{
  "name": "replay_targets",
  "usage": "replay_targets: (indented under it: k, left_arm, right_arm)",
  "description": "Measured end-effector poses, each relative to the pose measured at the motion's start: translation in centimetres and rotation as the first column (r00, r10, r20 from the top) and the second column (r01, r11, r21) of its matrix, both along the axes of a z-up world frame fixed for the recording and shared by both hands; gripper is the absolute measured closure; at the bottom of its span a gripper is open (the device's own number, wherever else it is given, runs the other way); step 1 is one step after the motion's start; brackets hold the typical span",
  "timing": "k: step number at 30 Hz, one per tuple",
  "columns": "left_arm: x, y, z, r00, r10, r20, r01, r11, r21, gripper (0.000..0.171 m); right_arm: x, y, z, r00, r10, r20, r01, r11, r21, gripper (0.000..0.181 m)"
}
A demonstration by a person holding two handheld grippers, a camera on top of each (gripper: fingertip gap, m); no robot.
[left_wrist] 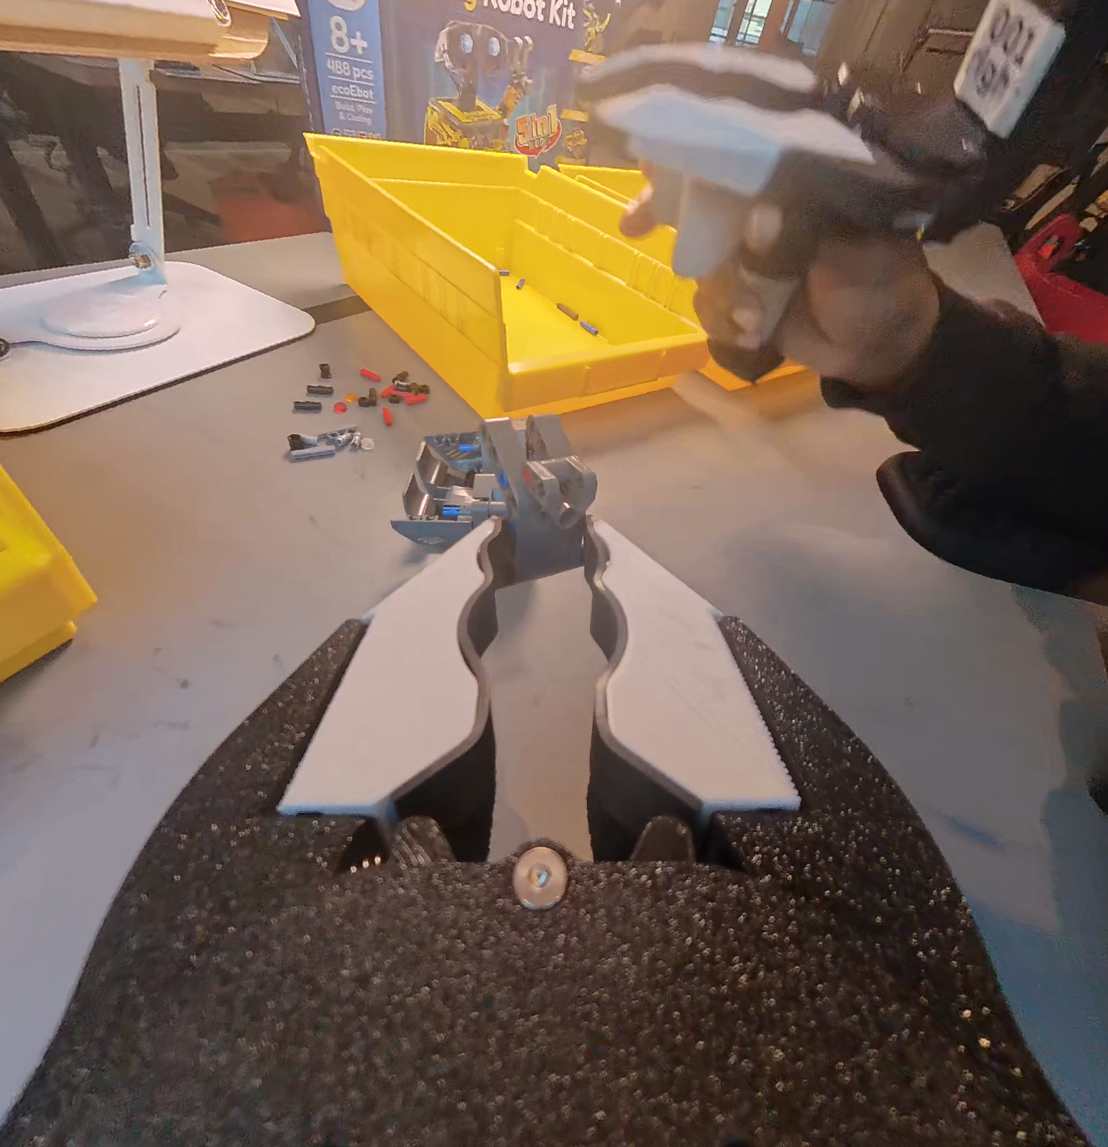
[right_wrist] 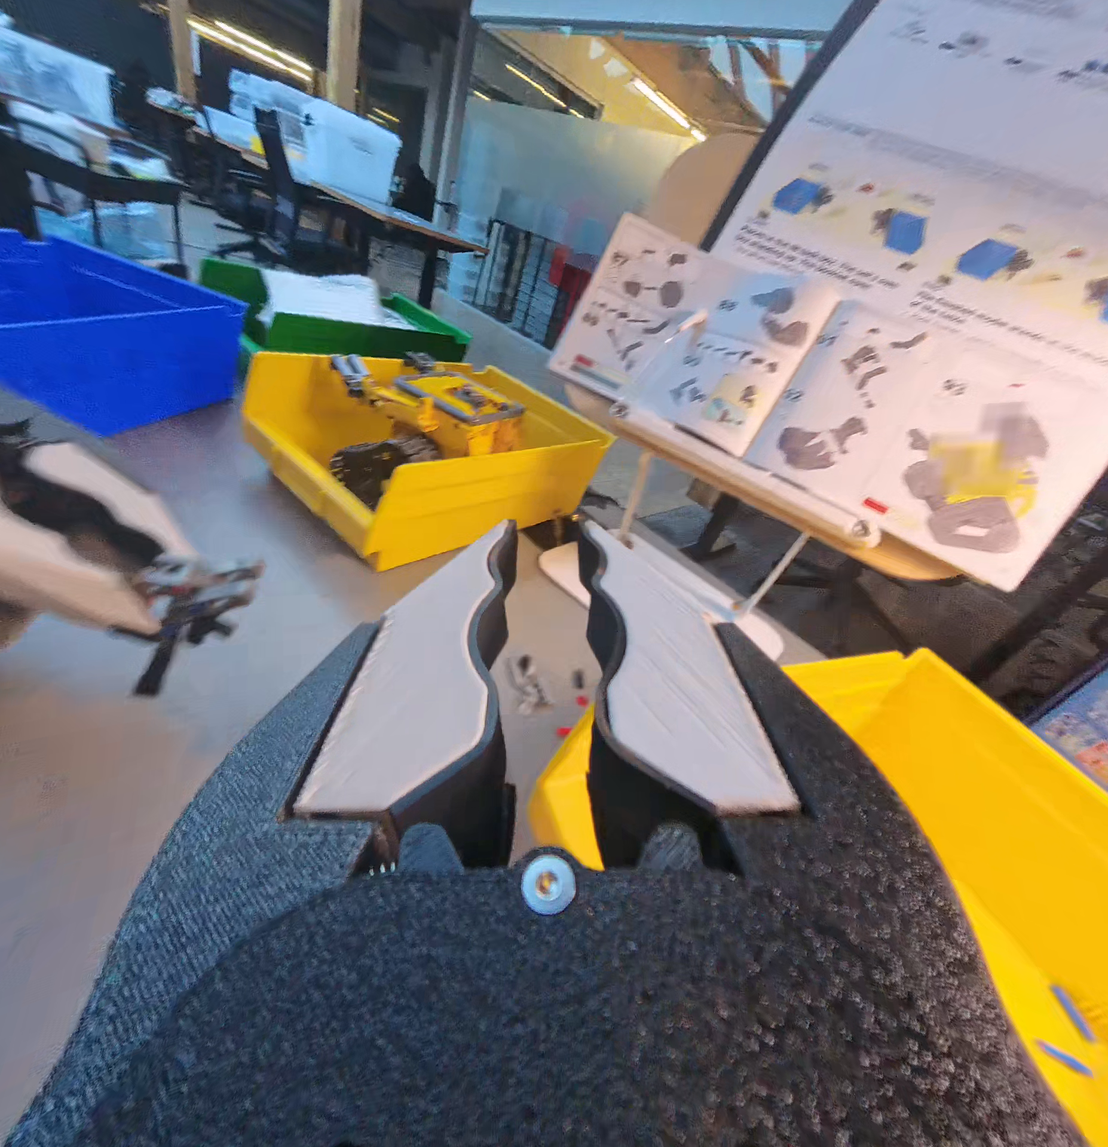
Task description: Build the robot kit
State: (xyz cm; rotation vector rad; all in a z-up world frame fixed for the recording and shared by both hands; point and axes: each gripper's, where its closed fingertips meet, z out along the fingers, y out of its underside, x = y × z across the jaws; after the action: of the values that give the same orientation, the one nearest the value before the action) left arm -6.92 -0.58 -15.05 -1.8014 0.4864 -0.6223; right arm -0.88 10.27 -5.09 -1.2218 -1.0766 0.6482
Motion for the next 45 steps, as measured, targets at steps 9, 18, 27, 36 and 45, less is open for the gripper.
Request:
replay_targets:
  k: [9,18,27,36,45]
  left_arm:
    - [-0.3,0.2,-0.3,0.998,0.012,0.057,-0.010,0.999,-0.032,0.148]
    - [-0.9,0.5,-0.7,0.998,0.017,0.063,-0.014,0.999,-0.048,0.148]
    - [-0.4,0.3,-0.8,0.999,-0.001,0.032,0.002,0.999,-0.033,0.148]
    - [-4.4,1.2,0.9,0.988,0.133,0.073,-0.132,0.991,-0.014,0.148]
    - [-4.7,1.1,1.5,0.982,0.131,0.137,-0.129,0.991,-0.020,0.148]
  right_arm:
    - [-6.8,20.3,4.0,0.980,-0.201,0.003,0.200,0.974,-0.104,0.163]
    - [-8.6,25.5,1.3,0.960,-0.271,0.070,0.279,0.951,-0.135,0.173]
    - [-8.5,25.0,0.9,0.965,-0.242,0.103,0.253,0.961,-0.114,0.171]
    - [-7.6,5.9,-1.7,0.803,0.380,0.460,-0.313,0.925,-0.217,0.158]
    - [-3.5,-5.3,-13.9,0.368,0.438,0.820,-0.314,0.889,-0.334,0.112]
